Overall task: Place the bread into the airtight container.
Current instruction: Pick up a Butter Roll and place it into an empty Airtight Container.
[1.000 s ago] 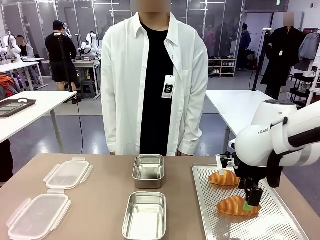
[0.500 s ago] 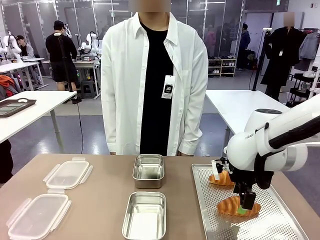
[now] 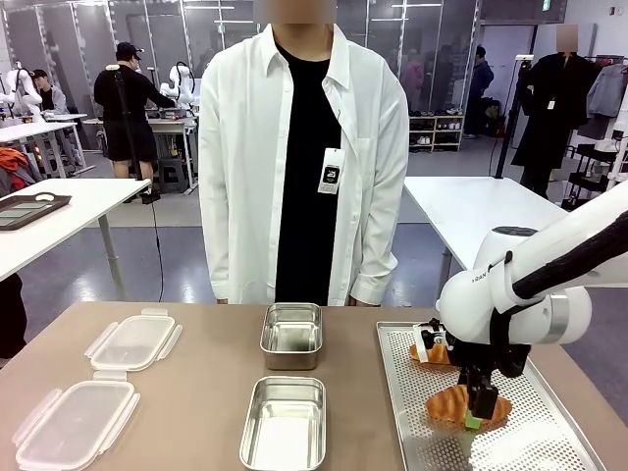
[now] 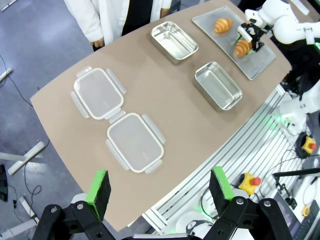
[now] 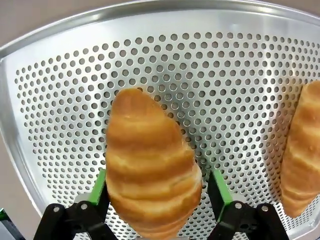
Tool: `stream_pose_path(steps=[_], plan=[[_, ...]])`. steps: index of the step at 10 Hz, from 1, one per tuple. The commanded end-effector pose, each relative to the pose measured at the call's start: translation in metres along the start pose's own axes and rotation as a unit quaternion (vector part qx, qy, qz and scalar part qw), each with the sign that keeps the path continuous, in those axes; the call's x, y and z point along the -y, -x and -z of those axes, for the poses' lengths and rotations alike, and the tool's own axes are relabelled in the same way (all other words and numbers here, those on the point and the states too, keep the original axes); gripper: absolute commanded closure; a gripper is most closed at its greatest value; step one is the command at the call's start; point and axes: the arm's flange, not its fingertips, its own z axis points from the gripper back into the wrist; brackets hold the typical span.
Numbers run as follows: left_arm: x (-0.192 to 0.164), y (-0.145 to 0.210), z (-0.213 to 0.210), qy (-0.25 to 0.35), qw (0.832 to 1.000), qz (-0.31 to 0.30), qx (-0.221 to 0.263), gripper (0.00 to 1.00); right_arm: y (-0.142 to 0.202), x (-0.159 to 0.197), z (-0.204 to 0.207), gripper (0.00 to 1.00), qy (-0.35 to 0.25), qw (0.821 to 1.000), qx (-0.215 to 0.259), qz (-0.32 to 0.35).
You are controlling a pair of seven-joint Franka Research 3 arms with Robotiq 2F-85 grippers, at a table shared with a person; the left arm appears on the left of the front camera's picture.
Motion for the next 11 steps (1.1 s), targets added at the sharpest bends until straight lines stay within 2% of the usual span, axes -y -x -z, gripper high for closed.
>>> stream_pose_path(steps=[1,2,3,4,5,6,8,11], plan=[[0.000,-0.001,-0.002,0.002,1.000,0.009,-0.001,0.00,0.003,0.006,0.000,0.25,0.007,1.000,0.007,-0.012],[0.000,-0.001,-0.002,0.002,1.000,0.009,-0.001,0.00,0.003,0.006,-0.002,0.39,0.007,1.000,0.007,-0.012],[0.000,-0.001,-0.002,0.002,1.000,0.009,-0.001,0.00,0.002,0.004,-0.003,0.45,0.004,1.000,0.009,-0.012],[0.000,-0.001,-0.002,0.002,1.000,0.009,-0.001,0.00,0.001,0.004,-0.005,0.59,0.002,1.000,0.006,-0.014],[0.000,-0.001,-0.002,0.002,1.000,0.009,-0.001,0.00,0.000,0.003,-0.010,0.64,-0.001,1.000,0.009,-0.003],[0.000,-0.001,-0.002,0.002,1.000,0.009,-0.001,0.00,-0.002,0.000,-0.027,0.64,-0.006,1.000,0.015,0.000],[0.000,-0.001,-0.002,0.002,1.000,0.009,-0.001,0.00,-0.013,-0.010,-0.085,0.64,0.003,1.000,-0.001,0.000],[0.000,-0.001,-0.002,0.002,1.000,0.009,-0.001,0.00,-0.048,-0.035,-0.178,0.64,0.021,1.000,0.004,0.014]])
